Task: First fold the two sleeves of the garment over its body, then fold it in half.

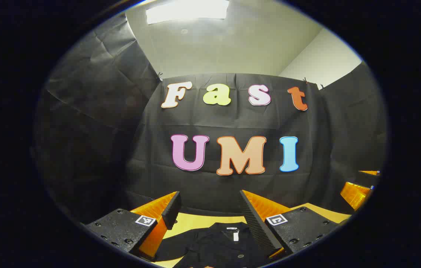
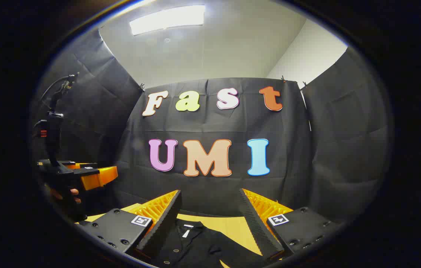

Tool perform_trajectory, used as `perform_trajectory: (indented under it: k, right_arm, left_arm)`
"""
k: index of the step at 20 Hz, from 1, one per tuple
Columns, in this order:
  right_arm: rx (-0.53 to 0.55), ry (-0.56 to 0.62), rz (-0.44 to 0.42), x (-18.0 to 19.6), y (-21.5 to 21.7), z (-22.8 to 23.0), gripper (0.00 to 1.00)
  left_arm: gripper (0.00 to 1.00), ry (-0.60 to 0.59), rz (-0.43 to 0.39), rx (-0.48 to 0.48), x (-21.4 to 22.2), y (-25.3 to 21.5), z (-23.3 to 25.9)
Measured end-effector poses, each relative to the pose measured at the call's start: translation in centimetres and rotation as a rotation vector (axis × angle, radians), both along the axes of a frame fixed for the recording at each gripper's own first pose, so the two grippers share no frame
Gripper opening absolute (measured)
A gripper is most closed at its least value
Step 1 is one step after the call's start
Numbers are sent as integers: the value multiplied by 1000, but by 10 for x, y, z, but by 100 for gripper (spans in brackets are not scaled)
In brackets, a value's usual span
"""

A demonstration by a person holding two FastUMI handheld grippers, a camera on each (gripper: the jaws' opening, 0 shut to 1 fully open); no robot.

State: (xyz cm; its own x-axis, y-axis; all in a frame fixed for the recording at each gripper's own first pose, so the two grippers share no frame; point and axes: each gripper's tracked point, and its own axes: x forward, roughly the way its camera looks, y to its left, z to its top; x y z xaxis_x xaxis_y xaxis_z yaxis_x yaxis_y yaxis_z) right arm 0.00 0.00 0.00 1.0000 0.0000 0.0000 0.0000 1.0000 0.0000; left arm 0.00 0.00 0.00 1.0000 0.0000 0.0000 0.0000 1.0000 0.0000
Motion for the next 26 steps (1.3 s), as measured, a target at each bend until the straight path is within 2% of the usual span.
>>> perform_trajectory:
  k: [18,26]
  right_arm:
    - [36,16,34,19,2,-7,97]
    - [40,15,63,20,17,-10,97]
  left_arm:
    - [92,29,75,49,-10,34,-11]
    - [93,30,90,71,-25,48,-12]
